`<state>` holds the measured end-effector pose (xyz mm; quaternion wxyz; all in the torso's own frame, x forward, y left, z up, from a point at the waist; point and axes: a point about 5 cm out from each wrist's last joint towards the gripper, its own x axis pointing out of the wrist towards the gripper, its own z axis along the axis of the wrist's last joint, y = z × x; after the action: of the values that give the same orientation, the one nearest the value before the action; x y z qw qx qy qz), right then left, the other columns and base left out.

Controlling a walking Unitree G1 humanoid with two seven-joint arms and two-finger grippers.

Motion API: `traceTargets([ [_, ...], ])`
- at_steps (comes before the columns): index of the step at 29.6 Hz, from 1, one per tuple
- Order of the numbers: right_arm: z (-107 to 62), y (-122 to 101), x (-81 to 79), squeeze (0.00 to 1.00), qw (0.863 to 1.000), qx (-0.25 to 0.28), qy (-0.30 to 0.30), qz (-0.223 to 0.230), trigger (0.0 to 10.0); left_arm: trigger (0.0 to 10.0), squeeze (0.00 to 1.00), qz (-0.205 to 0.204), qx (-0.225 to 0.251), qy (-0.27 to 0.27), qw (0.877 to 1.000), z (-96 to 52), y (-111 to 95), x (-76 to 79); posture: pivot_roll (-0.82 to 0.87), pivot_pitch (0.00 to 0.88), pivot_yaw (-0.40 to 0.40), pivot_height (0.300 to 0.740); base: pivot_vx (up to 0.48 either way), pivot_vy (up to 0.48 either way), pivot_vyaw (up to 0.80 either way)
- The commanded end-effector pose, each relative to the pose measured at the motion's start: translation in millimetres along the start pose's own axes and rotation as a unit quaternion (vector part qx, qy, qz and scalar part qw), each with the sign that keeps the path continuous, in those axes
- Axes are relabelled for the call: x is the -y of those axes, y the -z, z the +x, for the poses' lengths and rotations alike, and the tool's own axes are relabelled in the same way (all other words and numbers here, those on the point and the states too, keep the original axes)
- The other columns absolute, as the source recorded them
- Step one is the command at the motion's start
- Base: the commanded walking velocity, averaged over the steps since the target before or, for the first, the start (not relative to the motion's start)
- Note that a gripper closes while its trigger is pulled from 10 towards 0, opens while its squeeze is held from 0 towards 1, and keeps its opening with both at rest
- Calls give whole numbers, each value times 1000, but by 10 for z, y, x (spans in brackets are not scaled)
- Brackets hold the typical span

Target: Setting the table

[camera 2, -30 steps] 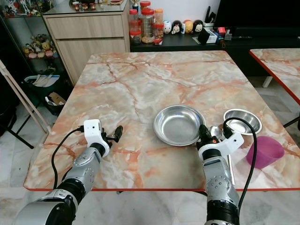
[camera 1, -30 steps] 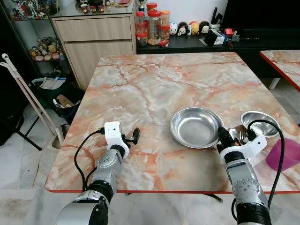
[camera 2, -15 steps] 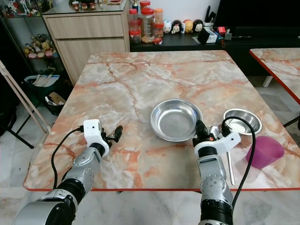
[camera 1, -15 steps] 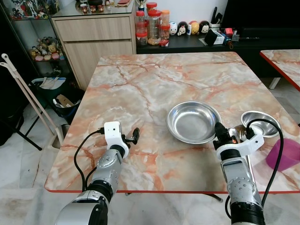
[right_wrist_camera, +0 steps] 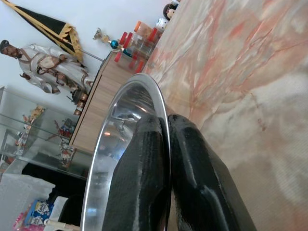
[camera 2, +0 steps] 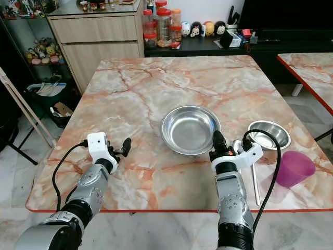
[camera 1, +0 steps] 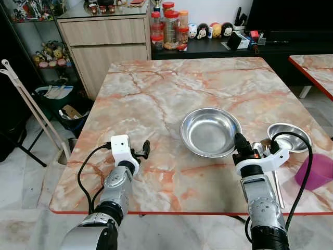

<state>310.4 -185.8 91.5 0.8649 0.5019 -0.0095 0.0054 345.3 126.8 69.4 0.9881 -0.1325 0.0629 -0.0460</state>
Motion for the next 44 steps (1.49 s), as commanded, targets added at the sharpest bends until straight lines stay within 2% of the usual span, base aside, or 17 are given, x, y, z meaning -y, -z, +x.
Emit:
traceTargets([
  [1,6,-29,-53,0,1000,9,-12,-3,10000,10000,0,0,9,-8,1000,-6,-22,-37,-58,0,38,740,0,0,0],
  [32,1,-23,-45,0,1000,4,-13,-8,10000,10000,0,-5,13,-4,1000,-8,-30,-35,-54,0,41,740,0,0,0],
  [44,-1,-22,-43,0,1000,3,-12,-9,10000,10000,0,-6,14,-4,1000,-9,-30,-38,-54,0,41,740,-258,0,0],
])
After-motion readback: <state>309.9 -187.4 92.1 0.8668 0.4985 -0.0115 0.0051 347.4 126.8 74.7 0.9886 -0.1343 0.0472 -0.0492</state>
